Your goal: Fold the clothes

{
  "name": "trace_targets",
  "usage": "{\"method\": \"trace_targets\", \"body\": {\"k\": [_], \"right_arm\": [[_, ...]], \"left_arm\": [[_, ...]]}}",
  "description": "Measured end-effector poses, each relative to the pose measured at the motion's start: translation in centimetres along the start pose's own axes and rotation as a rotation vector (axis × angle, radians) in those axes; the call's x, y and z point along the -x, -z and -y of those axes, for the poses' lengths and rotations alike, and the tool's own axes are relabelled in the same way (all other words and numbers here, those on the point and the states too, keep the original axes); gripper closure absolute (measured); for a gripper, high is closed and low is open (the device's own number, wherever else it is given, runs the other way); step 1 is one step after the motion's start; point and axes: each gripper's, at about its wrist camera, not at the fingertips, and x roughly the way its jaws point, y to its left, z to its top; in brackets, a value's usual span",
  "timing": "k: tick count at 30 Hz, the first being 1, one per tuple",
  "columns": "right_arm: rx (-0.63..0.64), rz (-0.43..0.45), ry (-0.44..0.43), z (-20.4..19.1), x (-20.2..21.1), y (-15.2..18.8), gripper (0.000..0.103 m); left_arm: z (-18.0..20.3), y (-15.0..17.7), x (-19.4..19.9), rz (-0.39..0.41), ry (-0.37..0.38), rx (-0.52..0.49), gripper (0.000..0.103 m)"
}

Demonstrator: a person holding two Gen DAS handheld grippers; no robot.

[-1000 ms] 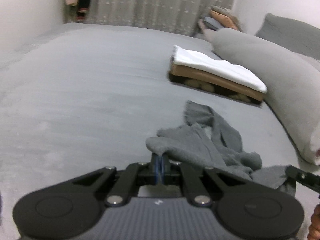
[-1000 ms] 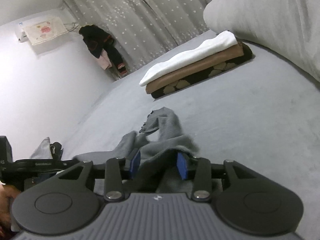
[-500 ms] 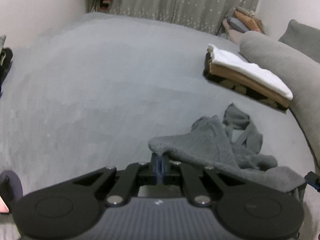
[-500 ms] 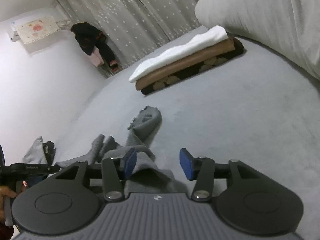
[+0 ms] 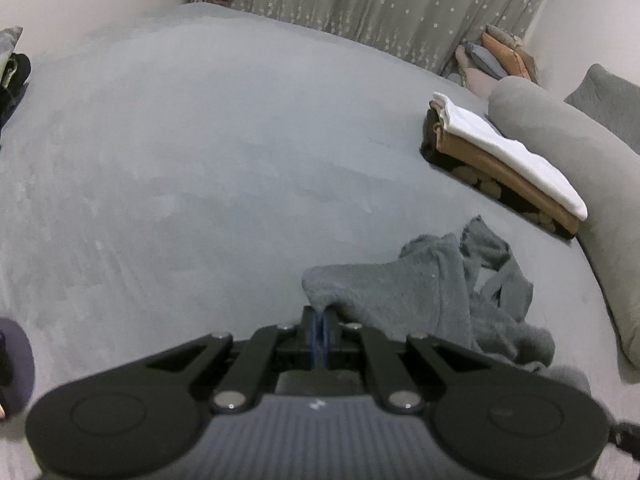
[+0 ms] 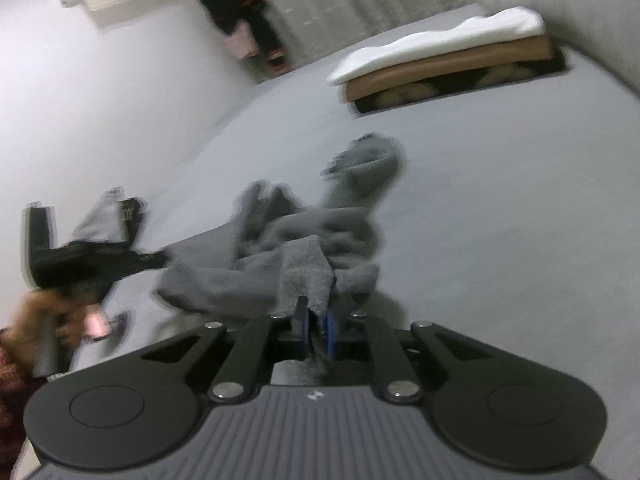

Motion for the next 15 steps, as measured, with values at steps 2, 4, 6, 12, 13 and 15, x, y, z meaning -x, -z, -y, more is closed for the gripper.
{"method": "trace_targets", "body": {"k": [2, 4, 6, 12, 13, 15], "right_arm": [[0.002, -0.033, -0.062, -1.5, -0.1, 0.4, 0.094], [0.008, -0.076, -0.113, -3.0, -0.6, 1.1, 0.094], [0.025, -0.122, -0.148, -4.7, -1.5, 1.9, 0.094], [0.103, -0.253, -0.180, -9.3, -5.1, 4.6, 0.094], [0.112, -0.266, -0.167, -9.5, -5.6, 4.7, 0.090], [0.114, -0.277, -0.137, -9.3, -6.0, 4.5, 0.089]], "left_arm": [[-0.3, -0.5, 0.0, 0.010, -0.016, -0.014, 0.100], [-0.5, -1.0, -0.1, 0.020, -0.043, -0.038, 0.100], [-0.9, -1.5, -0.2, 0.028, -0.065, -0.057, 0.100], [-2.4, -2.4, -1.8, 0.034, -0.138, -0.083, 0.100], [-2.6, -2.3, -2.3, 0.020, -0.137, -0.074, 0.099], [-3.0, -1.9, -3.1, 0.003, -0.136, -0.067, 0.098]]}}
